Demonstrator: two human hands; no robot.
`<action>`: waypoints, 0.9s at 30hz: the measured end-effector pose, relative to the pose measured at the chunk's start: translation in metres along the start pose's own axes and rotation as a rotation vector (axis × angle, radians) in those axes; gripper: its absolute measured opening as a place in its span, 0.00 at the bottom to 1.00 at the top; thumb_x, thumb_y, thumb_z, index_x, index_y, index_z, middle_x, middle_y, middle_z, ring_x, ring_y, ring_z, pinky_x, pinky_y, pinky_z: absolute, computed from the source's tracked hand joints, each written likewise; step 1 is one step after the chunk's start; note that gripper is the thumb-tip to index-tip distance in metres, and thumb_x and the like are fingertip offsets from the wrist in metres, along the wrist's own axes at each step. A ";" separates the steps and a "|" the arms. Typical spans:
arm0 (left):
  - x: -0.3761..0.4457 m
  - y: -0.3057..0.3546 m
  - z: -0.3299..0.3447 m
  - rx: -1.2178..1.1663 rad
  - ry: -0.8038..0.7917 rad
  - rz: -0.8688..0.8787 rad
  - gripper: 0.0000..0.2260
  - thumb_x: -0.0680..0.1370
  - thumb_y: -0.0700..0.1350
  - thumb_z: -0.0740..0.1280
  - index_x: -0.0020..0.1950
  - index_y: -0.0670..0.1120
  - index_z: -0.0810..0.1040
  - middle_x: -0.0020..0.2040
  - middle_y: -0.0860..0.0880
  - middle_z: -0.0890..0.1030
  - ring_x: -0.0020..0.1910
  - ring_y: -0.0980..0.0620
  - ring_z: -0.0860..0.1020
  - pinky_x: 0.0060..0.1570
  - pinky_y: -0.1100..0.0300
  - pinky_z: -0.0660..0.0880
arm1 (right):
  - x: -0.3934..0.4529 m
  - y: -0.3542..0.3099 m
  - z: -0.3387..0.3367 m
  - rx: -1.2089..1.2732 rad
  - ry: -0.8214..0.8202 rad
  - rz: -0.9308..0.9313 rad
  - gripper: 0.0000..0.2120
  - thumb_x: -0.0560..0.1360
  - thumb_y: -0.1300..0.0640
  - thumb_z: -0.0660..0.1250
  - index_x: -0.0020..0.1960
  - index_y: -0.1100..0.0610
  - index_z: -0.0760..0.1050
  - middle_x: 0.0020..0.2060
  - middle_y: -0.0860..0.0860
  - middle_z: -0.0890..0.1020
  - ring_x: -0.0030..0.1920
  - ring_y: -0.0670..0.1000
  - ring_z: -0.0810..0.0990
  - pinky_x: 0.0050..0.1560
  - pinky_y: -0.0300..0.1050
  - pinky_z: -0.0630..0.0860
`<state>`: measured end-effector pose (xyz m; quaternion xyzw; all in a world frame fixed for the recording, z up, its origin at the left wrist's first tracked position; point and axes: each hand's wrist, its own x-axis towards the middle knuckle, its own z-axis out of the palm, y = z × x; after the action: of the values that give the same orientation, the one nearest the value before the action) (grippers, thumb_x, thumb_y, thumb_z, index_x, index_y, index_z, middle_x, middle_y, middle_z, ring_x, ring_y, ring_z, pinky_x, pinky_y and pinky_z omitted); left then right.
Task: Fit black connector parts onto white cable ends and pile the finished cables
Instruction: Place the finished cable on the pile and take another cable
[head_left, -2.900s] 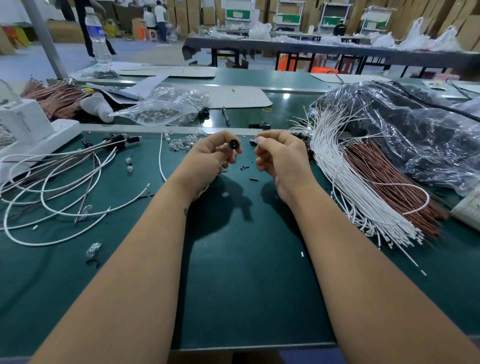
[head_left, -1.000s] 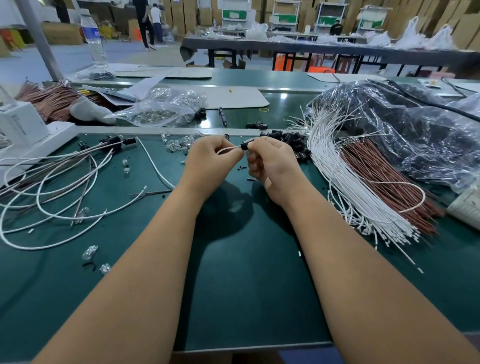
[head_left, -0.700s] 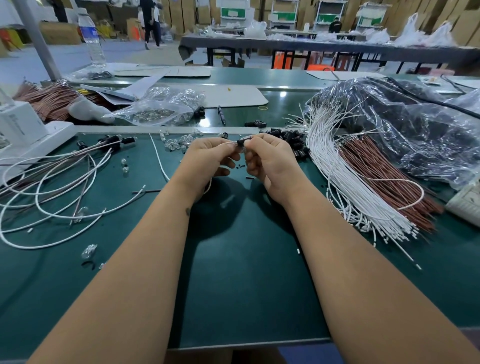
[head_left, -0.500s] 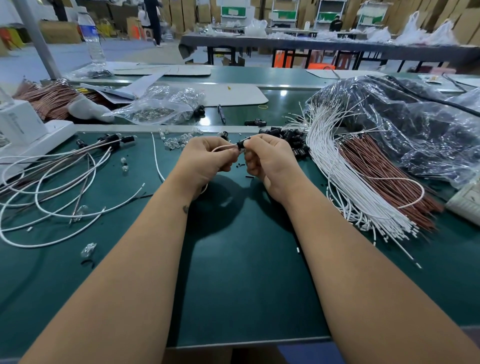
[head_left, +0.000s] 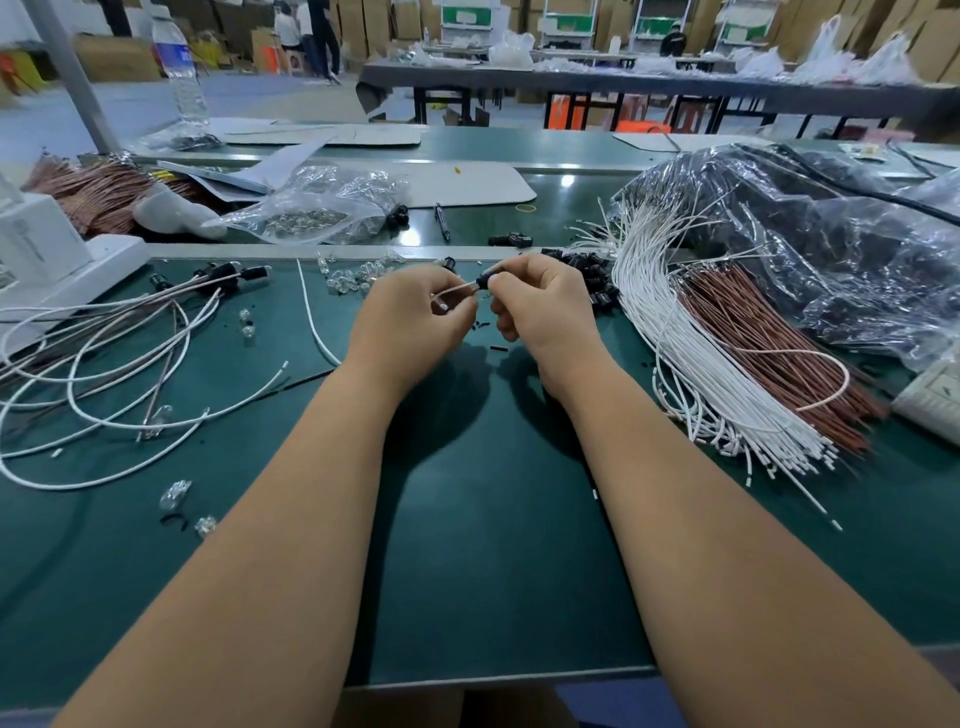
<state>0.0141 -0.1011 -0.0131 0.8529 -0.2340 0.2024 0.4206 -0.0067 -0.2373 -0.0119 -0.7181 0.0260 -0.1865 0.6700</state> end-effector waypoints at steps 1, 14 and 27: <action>0.000 0.000 0.001 0.082 -0.023 0.046 0.07 0.75 0.43 0.68 0.51 0.45 0.83 0.41 0.50 0.81 0.41 0.50 0.78 0.44 0.58 0.75 | 0.000 0.000 0.000 -0.059 0.001 -0.034 0.06 0.72 0.64 0.66 0.40 0.56 0.78 0.28 0.47 0.77 0.26 0.44 0.73 0.29 0.37 0.70; 0.003 -0.006 -0.012 -0.553 -0.137 -0.061 0.10 0.78 0.35 0.66 0.56 0.45 0.80 0.45 0.52 0.84 0.46 0.61 0.81 0.55 0.65 0.75 | 0.002 -0.005 -0.006 0.389 -0.095 0.194 0.09 0.73 0.67 0.57 0.44 0.61 0.76 0.27 0.51 0.73 0.25 0.48 0.68 0.27 0.39 0.67; 0.000 -0.001 -0.011 -0.608 -0.292 -0.048 0.12 0.78 0.32 0.65 0.56 0.46 0.81 0.46 0.52 0.85 0.48 0.60 0.78 0.55 0.66 0.74 | 0.000 -0.009 -0.012 0.486 -0.081 0.278 0.09 0.74 0.64 0.57 0.38 0.58 0.73 0.25 0.49 0.70 0.23 0.46 0.66 0.24 0.35 0.64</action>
<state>0.0137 -0.0915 -0.0074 0.7137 -0.3214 -0.0111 0.6223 -0.0118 -0.2476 -0.0024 -0.5329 0.0520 -0.0647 0.8421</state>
